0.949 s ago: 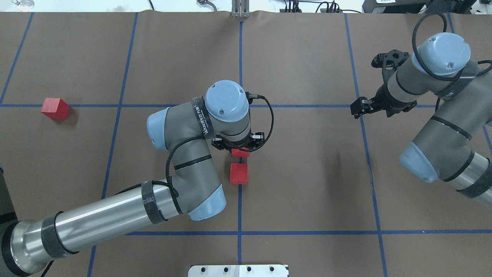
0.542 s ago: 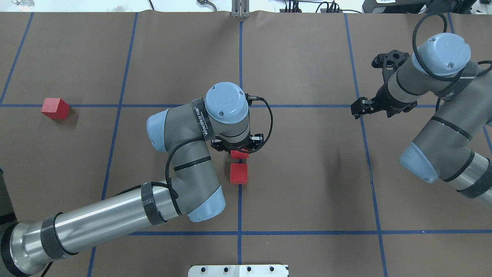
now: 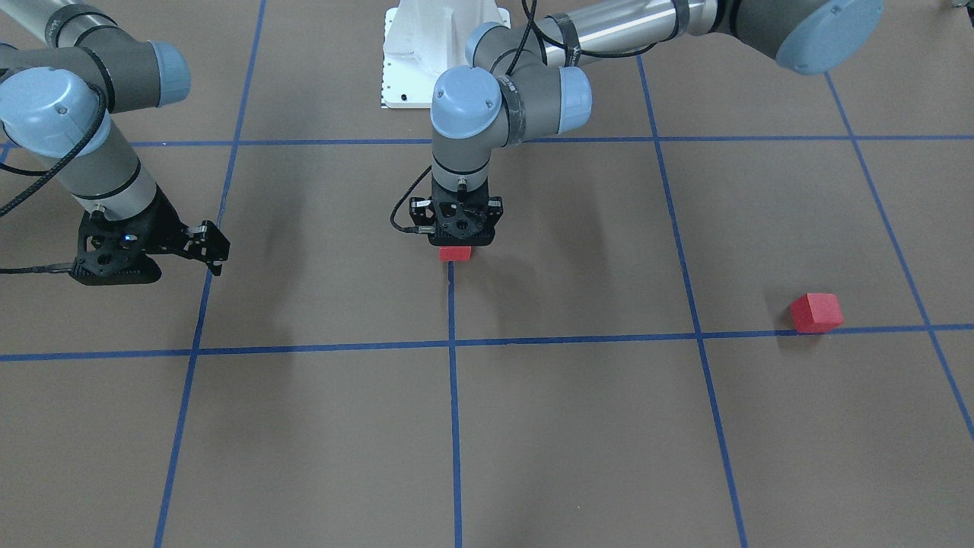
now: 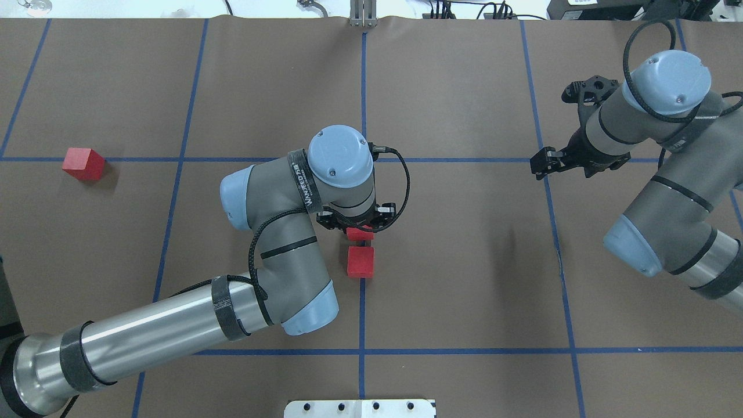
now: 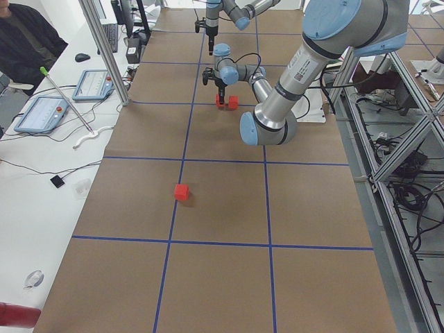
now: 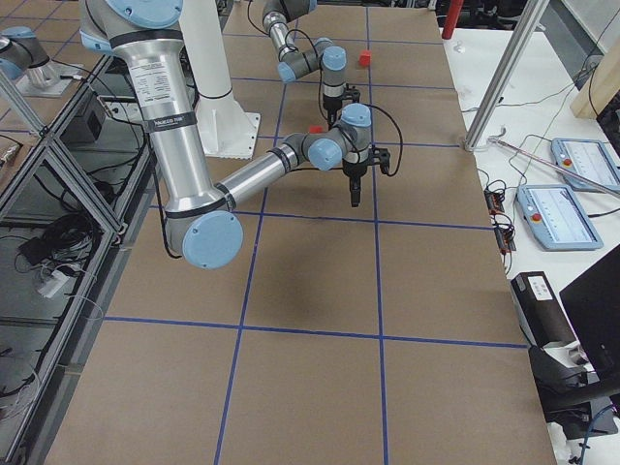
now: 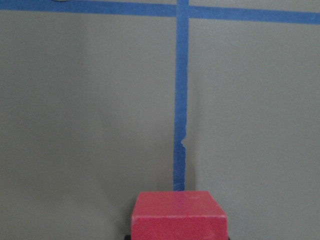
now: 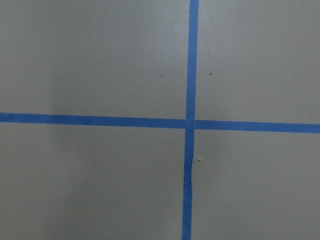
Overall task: Form red blocks into L shape at center
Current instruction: 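Lower the cube just beyond the placed cube, farther from the robot, release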
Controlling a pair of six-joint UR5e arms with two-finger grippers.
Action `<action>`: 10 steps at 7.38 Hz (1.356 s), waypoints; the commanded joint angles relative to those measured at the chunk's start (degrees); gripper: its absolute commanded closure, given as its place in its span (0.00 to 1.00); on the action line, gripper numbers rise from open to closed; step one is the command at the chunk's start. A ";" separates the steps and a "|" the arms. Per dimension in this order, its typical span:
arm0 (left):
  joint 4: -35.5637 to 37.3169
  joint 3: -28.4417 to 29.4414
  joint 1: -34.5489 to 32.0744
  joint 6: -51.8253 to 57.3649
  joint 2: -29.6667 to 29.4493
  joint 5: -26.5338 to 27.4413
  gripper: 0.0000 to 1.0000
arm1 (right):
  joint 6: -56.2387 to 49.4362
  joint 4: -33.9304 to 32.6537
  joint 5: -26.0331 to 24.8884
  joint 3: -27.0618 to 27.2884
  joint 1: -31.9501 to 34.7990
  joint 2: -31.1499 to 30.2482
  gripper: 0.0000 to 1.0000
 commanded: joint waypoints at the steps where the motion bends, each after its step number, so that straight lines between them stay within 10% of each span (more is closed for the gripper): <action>1: 0.00 -0.09 0.61 -1.07 0.07 0.00 1.00 | 0.00 0.00 -0.02 0.00 0.00 -0.01 0.00; 10: 0.00 -0.70 1.14 -1.17 0.59 0.09 1.00 | 0.00 0.00 -0.02 0.00 0.00 -0.36 0.00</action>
